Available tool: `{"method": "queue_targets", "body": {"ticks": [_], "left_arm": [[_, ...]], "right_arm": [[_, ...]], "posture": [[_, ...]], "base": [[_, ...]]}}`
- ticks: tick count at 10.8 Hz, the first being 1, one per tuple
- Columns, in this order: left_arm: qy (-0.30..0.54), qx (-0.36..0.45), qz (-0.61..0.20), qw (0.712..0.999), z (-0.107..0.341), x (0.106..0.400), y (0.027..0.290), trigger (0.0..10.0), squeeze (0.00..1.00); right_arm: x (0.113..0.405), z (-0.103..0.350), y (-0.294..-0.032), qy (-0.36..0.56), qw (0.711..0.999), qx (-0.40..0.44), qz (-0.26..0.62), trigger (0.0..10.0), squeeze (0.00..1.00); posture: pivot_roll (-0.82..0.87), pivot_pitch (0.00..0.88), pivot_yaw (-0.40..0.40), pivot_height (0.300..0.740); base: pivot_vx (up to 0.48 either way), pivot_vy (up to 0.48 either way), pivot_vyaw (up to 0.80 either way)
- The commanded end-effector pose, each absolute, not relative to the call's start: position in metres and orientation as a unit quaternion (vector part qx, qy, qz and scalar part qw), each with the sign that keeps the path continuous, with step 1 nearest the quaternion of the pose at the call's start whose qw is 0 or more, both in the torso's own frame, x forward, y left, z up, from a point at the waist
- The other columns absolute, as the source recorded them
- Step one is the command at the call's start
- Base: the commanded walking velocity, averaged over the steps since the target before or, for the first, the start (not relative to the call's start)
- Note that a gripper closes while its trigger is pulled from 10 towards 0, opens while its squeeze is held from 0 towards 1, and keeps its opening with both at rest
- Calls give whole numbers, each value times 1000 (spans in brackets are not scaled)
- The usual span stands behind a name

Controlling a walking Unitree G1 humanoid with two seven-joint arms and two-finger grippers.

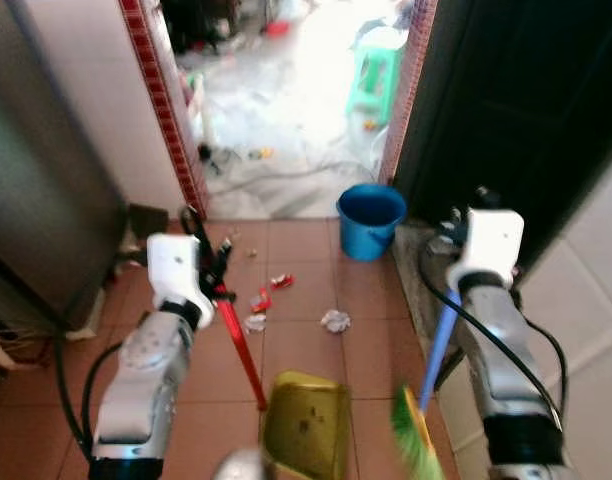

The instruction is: Sweep floor

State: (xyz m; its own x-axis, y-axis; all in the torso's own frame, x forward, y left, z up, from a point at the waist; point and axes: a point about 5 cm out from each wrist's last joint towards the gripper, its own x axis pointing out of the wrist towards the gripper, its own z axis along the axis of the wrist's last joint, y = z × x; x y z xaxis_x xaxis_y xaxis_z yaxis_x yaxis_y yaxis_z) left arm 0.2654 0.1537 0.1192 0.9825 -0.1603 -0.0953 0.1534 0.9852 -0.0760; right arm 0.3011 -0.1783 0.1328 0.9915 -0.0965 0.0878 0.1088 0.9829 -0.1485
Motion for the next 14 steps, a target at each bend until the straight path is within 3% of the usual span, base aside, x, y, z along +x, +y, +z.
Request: {"method": "queue_targets", "body": {"ticks": [1,8,14], "left_arm": [[15,-19,-67,997,135,269,160,10000,0],[-17,-11,-43,999,146,274,157,10000,0],[-29,-11,-44,999,150,278,146,10000,0]], "right_arm": [[305,158,-167,-104,991,-86,-28,10000,0],[309,170,-164,-135,983,-121,-30,10000,0],[307,167,-160,-137,983,-122,-27,10000,0]], "posture": [[-62,47,10,740],[-62,59,11,740],[-60,63,25,740]], "base": [[352,326,0],[347,329,0],[477,0,0]]}}
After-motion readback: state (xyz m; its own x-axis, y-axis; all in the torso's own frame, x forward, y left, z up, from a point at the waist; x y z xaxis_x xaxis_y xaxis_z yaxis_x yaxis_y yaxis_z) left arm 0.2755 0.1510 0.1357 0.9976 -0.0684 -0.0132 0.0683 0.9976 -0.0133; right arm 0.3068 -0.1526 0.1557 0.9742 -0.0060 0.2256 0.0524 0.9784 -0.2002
